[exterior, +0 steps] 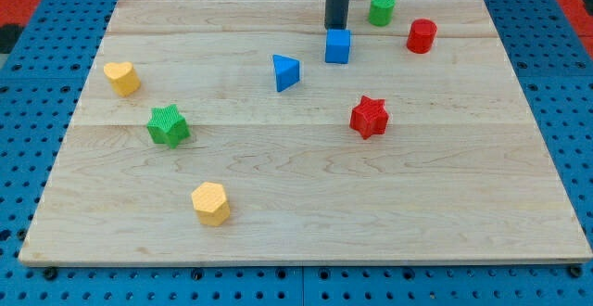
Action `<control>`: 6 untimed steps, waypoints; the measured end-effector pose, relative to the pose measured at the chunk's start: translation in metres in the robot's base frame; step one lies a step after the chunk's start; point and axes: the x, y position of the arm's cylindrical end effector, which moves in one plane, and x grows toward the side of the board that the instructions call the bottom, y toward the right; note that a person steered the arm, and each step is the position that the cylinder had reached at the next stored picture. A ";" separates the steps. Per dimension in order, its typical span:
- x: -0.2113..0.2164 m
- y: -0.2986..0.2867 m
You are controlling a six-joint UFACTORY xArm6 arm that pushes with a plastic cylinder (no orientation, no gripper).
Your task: Move your hand towards the top
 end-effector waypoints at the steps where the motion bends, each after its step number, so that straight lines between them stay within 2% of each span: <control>1: -0.004 0.000; 6: -0.024 -0.002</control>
